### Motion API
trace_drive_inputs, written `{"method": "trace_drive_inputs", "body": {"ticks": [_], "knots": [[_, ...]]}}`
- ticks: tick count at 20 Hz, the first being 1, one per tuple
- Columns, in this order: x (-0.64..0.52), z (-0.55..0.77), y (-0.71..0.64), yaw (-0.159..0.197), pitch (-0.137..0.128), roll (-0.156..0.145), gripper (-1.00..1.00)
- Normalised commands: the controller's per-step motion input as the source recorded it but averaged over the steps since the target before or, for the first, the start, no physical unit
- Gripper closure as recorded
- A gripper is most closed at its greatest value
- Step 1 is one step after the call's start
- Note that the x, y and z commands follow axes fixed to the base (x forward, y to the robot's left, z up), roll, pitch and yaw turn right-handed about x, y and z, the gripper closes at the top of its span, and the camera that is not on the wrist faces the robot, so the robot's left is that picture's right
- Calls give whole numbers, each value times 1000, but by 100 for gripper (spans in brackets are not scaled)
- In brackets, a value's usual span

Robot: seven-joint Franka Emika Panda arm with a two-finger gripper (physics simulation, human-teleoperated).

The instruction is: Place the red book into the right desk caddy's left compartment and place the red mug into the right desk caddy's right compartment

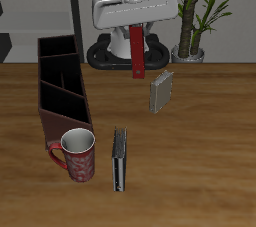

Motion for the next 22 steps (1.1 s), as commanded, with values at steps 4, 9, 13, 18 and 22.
{"method": "trace_drive_inputs", "body": {"ticks": [4,9,13,18,22], "knots": [[-175,41,-719,13,-42,-49,100],[-87,8,-443,-27,-29,-25,100],[-130,-64,-550,-45,-1,-15,100],[-121,-53,-373,-7,12,14,100],[-110,49,-590,-42,0,-37,100]]}}
